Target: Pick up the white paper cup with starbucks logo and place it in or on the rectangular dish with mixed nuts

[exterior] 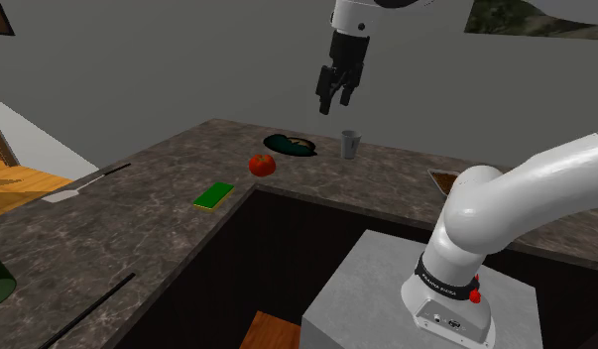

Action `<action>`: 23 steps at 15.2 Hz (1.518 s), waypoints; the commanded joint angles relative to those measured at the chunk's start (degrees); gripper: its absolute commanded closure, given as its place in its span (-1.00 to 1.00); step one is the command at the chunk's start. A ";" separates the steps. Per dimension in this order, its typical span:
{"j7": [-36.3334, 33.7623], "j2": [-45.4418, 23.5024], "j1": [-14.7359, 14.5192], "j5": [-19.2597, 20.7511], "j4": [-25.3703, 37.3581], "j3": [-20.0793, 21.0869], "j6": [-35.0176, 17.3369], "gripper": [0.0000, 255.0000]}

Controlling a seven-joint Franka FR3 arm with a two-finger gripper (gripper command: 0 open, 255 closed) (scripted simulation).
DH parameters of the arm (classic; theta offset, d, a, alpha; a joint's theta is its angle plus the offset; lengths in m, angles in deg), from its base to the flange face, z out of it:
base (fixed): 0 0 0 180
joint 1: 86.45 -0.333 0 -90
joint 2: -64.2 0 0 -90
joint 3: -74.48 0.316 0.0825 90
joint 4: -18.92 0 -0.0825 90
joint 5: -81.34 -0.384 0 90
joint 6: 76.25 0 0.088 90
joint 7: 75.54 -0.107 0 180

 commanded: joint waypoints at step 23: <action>19.70 -23.43 8.55 9.26 -0.96 -19.78 -24.98 -1.00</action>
